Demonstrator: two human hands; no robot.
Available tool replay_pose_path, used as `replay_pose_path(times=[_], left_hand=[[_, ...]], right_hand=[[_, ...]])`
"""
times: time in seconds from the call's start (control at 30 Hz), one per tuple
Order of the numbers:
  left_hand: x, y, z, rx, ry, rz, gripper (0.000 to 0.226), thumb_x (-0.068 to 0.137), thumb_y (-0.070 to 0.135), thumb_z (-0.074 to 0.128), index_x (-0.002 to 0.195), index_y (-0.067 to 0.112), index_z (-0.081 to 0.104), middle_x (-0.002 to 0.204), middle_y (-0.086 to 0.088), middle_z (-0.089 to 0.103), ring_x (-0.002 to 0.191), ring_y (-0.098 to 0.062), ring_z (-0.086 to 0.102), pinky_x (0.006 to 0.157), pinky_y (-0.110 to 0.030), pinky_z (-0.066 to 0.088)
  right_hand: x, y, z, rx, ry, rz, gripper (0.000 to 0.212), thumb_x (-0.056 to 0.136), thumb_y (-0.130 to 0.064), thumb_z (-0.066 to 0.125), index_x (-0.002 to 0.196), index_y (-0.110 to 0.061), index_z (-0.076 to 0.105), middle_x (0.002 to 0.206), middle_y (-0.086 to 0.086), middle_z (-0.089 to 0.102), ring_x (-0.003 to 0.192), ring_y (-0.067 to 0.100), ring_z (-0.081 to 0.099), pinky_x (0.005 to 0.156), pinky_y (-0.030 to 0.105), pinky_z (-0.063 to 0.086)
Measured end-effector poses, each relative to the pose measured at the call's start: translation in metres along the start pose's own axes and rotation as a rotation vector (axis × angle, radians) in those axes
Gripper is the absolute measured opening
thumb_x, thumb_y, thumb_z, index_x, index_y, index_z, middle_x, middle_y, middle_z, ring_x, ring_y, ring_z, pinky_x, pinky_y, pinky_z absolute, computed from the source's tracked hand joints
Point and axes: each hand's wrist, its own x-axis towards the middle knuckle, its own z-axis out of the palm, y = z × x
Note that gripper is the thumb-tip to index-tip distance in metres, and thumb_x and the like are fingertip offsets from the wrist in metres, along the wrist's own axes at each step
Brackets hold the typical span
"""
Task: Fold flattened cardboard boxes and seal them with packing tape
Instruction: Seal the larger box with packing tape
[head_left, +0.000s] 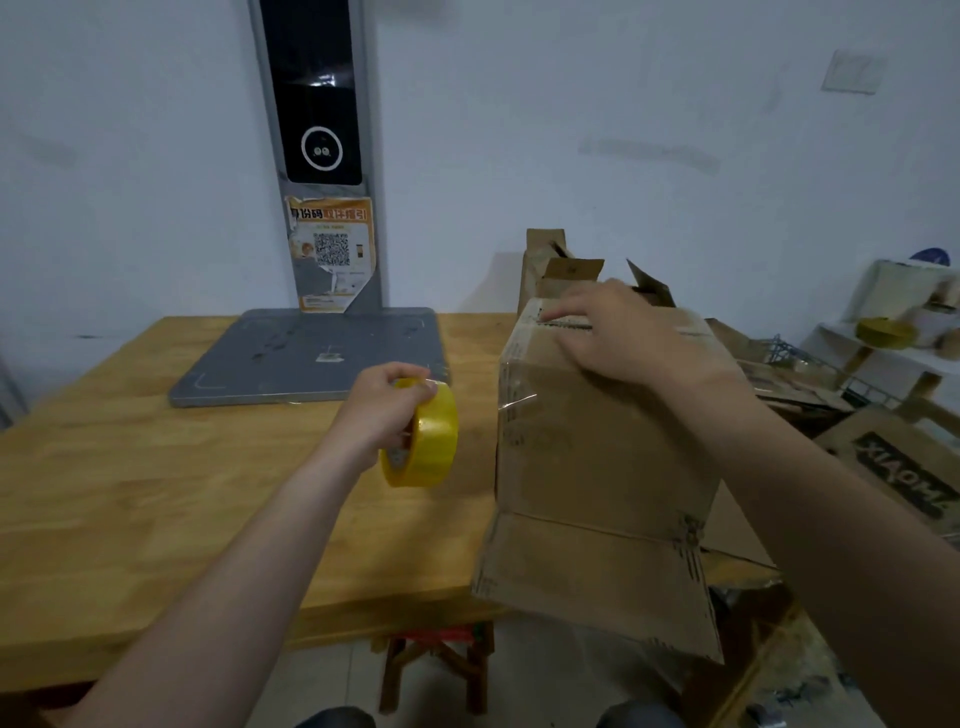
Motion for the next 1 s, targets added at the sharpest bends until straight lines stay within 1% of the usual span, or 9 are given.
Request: replay_pose_path(times=[0.17, 0.23, 0.3, 0.33, 0.47, 0.53, 0.6, 0.7, 1.0], left_hand=[[0.003, 0.0, 0.0, -0.012, -0.005, -0.005, 0.011, 0.093, 0.031, 0.073, 0.103, 0.034, 0.071, 0.114, -0.007, 0.066, 0.093, -0.028, 0.067, 0.076, -0.046, 0.061], [0.003, -0.001, 0.001, -0.034, -0.007, -0.026, 0.012, 0.092, 0.028, 0.073, 0.104, 0.031, 0.073, 0.114, -0.009, 0.067, 0.088, -0.028, 0.068, 0.076, -0.045, 0.061], [0.004, -0.002, 0.002, -0.042, -0.012, -0.039, 0.012, 0.092, 0.027, 0.073, 0.104, 0.03, 0.073, 0.114, -0.01, 0.067, 0.087, -0.029, 0.068, 0.076, -0.045, 0.061], [0.005, -0.003, 0.003, -0.039, -0.016, -0.043, 0.012, 0.093, 0.026, 0.073, 0.104, 0.03, 0.073, 0.114, -0.009, 0.067, 0.088, -0.029, 0.067, 0.076, -0.045, 0.061], [0.008, -0.006, 0.003, -0.031, -0.019, -0.052, 0.014, 0.093, 0.027, 0.072, 0.107, 0.03, 0.073, 0.116, -0.007, 0.065, 0.094, -0.028, 0.067, 0.076, -0.043, 0.061], [0.009, -0.006, 0.006, -0.028, -0.028, -0.055, 0.015, 0.094, 0.027, 0.072, 0.108, 0.031, 0.073, 0.118, -0.007, 0.064, 0.096, -0.029, 0.067, 0.078, -0.045, 0.061], [0.009, -0.006, 0.008, -0.025, -0.038, -0.055, 0.016, 0.093, 0.027, 0.072, 0.109, 0.031, 0.072, 0.118, -0.008, 0.064, 0.097, -0.03, 0.067, 0.08, -0.047, 0.061], [0.007, -0.005, 0.011, -0.033, -0.061, -0.057, 0.016, 0.094, 0.026, 0.072, 0.11, 0.029, 0.072, 0.116, -0.008, 0.065, 0.095, -0.03, 0.068, 0.083, -0.051, 0.061], [0.004, -0.003, 0.016, -0.029, -0.071, -0.048, 0.019, 0.094, 0.027, 0.072, 0.114, 0.028, 0.072, 0.117, -0.009, 0.065, 0.096, -0.031, 0.068, 0.084, -0.052, 0.061]], right_hand=[[0.032, -0.032, 0.025, 0.048, -0.219, -0.182, 0.035, 0.099, -0.054, 0.054, 0.118, -0.033, 0.075, 0.136, -0.01, 0.063, 0.127, 0.014, 0.053, 0.107, 0.042, 0.042], [0.04, -0.038, 0.035, -0.007, -0.301, -0.187, 0.034, 0.098, -0.057, 0.054, 0.1, -0.034, 0.079, 0.111, -0.01, 0.072, 0.1, 0.01, 0.063, 0.092, 0.036, 0.048], [0.043, -0.034, 0.041, -0.044, -0.373, -0.17, 0.034, 0.099, -0.054, 0.054, 0.086, -0.033, 0.078, 0.083, -0.011, 0.07, 0.075, 0.004, 0.06, 0.075, 0.03, 0.046], [0.043, -0.031, 0.044, -0.045, -0.382, -0.166, 0.034, 0.1, -0.053, 0.054, 0.082, -0.034, 0.076, 0.082, -0.01, 0.071, 0.076, 0.004, 0.061, 0.076, 0.032, 0.047], [0.044, -0.011, 0.051, -0.021, -0.383, -0.202, 0.032, 0.096, -0.049, 0.063, 0.07, -0.033, 0.069, 0.09, -0.007, 0.073, 0.11, 0.018, 0.066, 0.1, 0.05, 0.048], [0.041, -0.007, 0.051, 0.015, -0.419, -0.214, 0.022, 0.094, -0.044, 0.067, 0.079, -0.028, 0.072, 0.1, -0.012, 0.072, 0.133, 0.016, 0.054, 0.118, 0.048, 0.033], [0.037, -0.005, 0.046, 0.01, -0.465, -0.212, 0.015, 0.094, -0.04, 0.069, 0.098, -0.026, 0.074, 0.134, -0.004, 0.065, 0.15, 0.015, 0.028, 0.124, 0.035, 0.012], [0.032, -0.004, 0.041, -0.043, -0.514, -0.227, 0.027, 0.091, -0.038, 0.073, 0.115, -0.028, 0.07, 0.156, -0.007, 0.045, 0.156, 0.019, 0.005, 0.121, 0.04, 0.013], [0.03, 0.006, 0.026, -0.272, -0.63, -0.283, 0.081, 0.077, -0.028, 0.087, 0.147, -0.038, 0.047, 0.166, -0.016, 0.021, 0.156, 0.016, -0.004, 0.126, 0.048, 0.009]])
